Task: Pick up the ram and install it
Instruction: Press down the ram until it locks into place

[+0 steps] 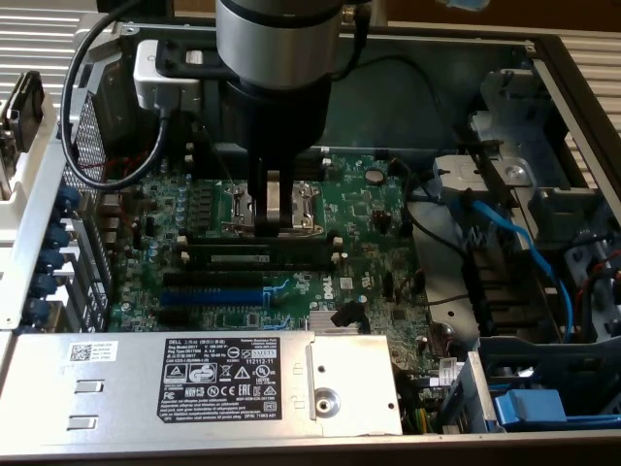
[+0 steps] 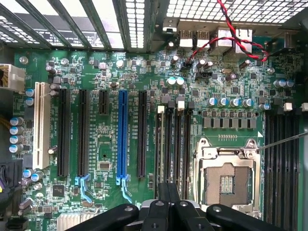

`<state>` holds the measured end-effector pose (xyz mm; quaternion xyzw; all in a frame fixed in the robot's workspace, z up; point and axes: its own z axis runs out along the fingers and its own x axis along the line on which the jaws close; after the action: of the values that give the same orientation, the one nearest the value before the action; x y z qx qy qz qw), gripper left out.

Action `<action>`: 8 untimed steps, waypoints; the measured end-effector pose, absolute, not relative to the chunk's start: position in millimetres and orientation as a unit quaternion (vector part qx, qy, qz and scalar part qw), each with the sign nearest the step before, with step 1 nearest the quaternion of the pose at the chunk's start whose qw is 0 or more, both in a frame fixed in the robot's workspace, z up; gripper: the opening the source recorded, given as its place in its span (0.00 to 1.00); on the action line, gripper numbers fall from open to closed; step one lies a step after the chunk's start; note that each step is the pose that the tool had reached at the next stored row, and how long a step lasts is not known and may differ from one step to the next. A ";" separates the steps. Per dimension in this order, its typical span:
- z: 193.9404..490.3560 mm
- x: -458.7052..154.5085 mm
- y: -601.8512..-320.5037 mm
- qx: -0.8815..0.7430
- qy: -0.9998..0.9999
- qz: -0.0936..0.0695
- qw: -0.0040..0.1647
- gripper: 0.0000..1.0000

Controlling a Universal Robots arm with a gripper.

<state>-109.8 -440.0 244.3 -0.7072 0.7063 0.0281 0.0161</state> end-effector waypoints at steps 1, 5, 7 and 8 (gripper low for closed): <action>244.3 -109.8 -440.0 -0.707 0.706 0.028 0.016 0.10; 244.3 -109.8 -440.0 -0.707 0.706 0.028 0.016 0.10; 244.4 -109.8 -440.0 -0.707 0.706 0.028 0.016 0.10; 244.4 -109.8 -440.0 -0.707 0.706 0.028 0.016 0.10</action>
<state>-109.8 -440.0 244.4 -0.7071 0.7063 0.0282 0.0162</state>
